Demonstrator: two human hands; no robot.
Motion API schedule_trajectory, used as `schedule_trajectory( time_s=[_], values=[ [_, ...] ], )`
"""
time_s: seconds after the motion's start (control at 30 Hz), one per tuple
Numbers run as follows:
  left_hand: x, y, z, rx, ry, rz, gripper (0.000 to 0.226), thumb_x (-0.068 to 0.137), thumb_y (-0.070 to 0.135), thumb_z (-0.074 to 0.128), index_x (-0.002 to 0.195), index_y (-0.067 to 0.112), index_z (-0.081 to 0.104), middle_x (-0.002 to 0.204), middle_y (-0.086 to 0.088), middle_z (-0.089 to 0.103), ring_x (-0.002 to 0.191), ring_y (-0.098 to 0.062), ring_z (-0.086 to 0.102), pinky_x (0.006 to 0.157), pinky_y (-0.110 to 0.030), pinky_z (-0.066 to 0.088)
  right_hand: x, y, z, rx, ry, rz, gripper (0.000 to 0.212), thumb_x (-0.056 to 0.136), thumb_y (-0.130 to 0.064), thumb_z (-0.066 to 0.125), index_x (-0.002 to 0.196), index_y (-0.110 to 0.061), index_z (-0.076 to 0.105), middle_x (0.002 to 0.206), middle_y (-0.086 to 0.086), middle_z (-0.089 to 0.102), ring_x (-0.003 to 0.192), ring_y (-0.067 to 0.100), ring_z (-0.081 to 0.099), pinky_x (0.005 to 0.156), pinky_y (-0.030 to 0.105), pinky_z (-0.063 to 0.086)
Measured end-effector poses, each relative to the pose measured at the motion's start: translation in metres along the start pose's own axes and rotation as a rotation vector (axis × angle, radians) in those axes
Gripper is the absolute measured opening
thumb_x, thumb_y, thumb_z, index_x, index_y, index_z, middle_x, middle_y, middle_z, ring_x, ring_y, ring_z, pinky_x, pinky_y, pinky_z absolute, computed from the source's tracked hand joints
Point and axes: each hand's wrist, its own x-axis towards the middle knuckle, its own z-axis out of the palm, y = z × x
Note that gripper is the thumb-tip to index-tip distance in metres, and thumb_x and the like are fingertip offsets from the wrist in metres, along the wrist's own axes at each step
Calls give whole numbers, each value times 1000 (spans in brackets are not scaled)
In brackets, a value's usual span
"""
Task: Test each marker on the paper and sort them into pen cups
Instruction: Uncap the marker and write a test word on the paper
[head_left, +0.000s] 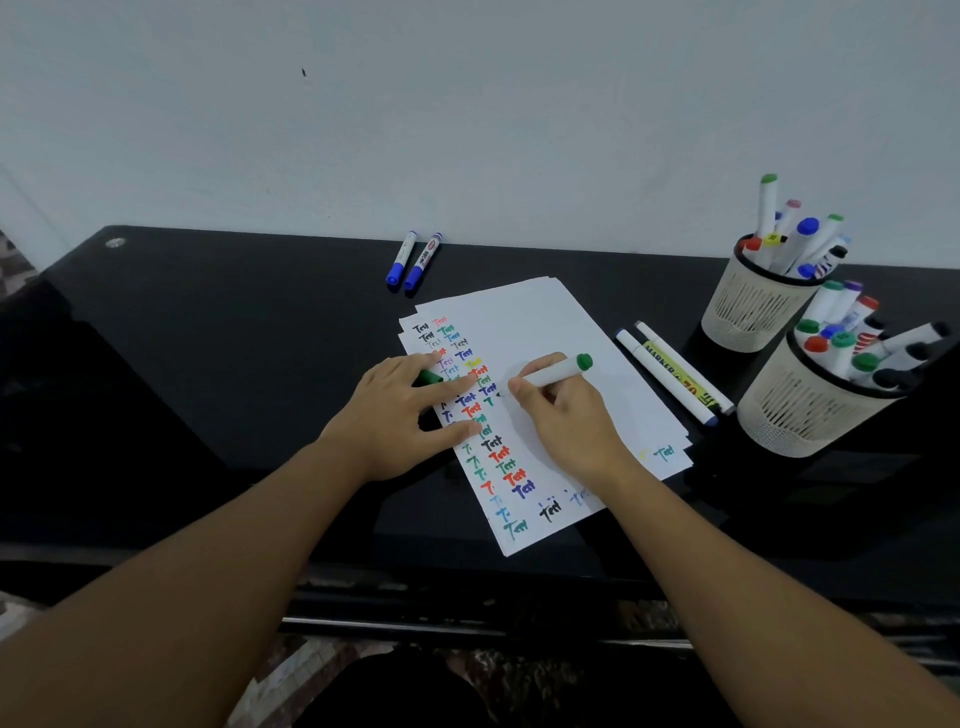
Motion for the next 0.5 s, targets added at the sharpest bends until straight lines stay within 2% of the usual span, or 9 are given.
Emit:
schedule_trajectory(
  time_s=[0.17, 0.5],
  values=[
    [0, 1, 0, -4, 7, 7, 77, 80, 92, 26, 148, 56, 38, 163, 6, 26, 150, -17, 19, 124, -46, 16, 2, 0, 1, -43, -32, 13, 8, 103, -40, 60, 95, -37, 58, 90, -8, 72, 89, 12, 70, 88, 48, 58],
    [0, 0, 0, -1, -3, 5, 80, 79, 94, 22, 148, 57, 37, 163, 6, 25, 150, -17, 18, 124, -49, 18, 1, -2, 1, -82, -28, 12, 9, 103, -40, 60, 95, -36, 58, 91, -9, 71, 87, 10, 69, 86, 45, 59]
  ],
)
